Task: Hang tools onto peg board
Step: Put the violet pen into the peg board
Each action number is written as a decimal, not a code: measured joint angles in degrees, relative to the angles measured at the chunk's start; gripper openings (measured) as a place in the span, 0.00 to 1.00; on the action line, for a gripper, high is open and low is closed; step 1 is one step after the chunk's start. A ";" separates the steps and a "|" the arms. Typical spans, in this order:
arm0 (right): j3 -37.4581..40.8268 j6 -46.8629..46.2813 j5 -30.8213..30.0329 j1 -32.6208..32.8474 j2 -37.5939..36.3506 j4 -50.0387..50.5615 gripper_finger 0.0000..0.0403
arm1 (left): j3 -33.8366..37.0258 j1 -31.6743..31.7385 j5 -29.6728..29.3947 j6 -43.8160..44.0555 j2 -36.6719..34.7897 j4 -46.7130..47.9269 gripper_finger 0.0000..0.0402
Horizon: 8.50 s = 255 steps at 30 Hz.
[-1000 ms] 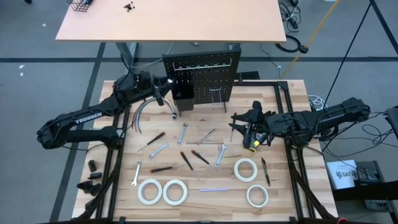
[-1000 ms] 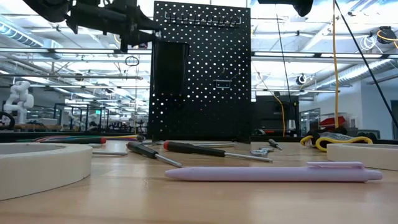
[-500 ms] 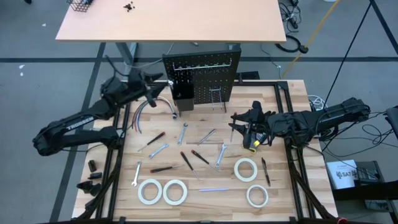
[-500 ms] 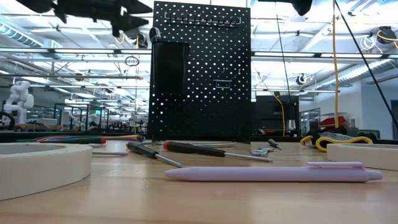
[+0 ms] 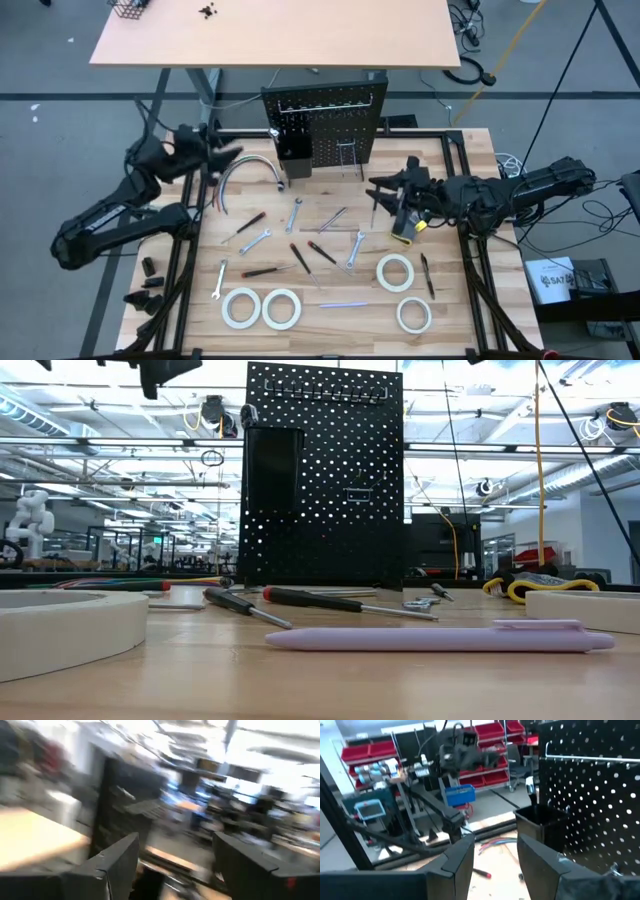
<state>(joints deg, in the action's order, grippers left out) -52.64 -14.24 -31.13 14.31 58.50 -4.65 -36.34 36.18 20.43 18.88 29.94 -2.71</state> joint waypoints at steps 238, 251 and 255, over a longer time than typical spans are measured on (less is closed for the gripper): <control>5.08 8.42 13.54 4.22 17.55 -42.31 0.48 | -0.05 -45.70 -8.98 7.40 38.79 -46.25 0.04; -10.36 2.90 12.60 -0.50 32.78 -39.50 0.46 | -0.20 -51.51 -36.81 -7.11 39.03 -43.98 0.04; -14.15 3.47 12.47 -1.08 34.09 -34.36 0.45 | -0.20 -51.78 -37.28 -8.35 38.99 -44.49 0.04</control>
<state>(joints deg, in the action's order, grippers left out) -66.79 -10.77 -18.67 13.22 92.59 -39.01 -36.53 -15.60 -16.85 10.52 68.93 -47.20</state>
